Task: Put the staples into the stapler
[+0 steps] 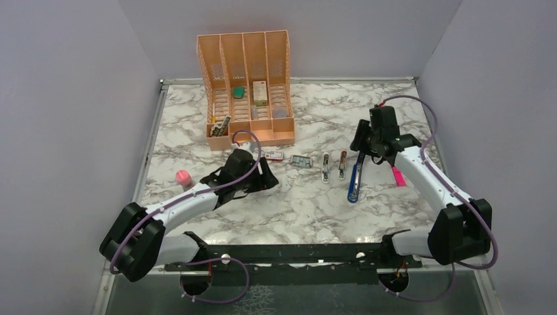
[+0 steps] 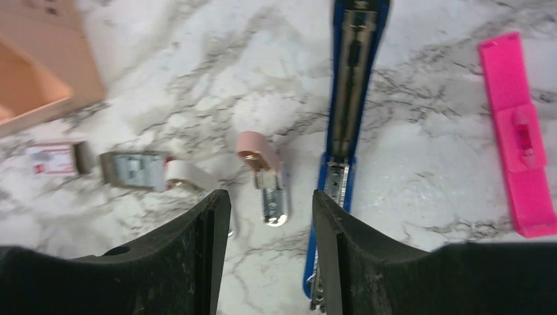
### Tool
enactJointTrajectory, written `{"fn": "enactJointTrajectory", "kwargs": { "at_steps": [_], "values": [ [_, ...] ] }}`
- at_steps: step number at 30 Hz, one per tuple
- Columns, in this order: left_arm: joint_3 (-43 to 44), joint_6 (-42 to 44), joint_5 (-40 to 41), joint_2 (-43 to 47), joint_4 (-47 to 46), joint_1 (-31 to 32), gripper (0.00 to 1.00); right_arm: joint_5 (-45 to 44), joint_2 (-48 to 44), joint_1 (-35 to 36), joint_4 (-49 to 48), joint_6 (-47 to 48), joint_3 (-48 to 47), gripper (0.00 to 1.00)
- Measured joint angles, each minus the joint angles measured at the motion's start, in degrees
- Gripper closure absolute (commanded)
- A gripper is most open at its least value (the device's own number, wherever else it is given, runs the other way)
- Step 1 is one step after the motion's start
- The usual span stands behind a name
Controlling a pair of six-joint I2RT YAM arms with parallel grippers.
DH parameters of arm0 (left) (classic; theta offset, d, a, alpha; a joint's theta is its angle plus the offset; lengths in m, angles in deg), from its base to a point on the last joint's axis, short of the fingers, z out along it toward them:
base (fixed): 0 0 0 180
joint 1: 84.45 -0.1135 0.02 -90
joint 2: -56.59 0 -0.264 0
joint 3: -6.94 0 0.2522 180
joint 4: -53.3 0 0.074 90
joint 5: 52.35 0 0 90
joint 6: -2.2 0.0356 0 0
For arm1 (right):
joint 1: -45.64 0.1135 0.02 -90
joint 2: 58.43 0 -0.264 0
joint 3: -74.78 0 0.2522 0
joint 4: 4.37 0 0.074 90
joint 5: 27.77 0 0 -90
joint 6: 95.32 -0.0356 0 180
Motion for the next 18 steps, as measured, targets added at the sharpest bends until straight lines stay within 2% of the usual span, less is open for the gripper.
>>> {"fn": "enactJointTrajectory", "kwargs": {
  "at_steps": [5, 8, 13, 18],
  "values": [
    [3.65, 3.02, 7.91, 5.77, 2.21, 0.00, 0.34, 7.96, -3.43, 1.60, -1.25, 1.25, -3.13, 0.48],
    [5.14, 4.70, 12.07, 9.55, 1.99, 0.00, 0.34, 10.54, -2.21, 5.27, -2.67, 2.32, -6.56, 0.52],
    [5.31, 6.88, 16.74, 14.29, 0.48, 0.00, 0.32, 10.86, 6.75, 12.70, -4.44, 4.02, -13.90, 0.55],
    [5.29, 8.83, 18.60, 15.80, -1.29, 0.00, 0.30, 8.17, 18.47, 16.70, -4.79, 3.41, -18.43, 0.51]
  ]
}}
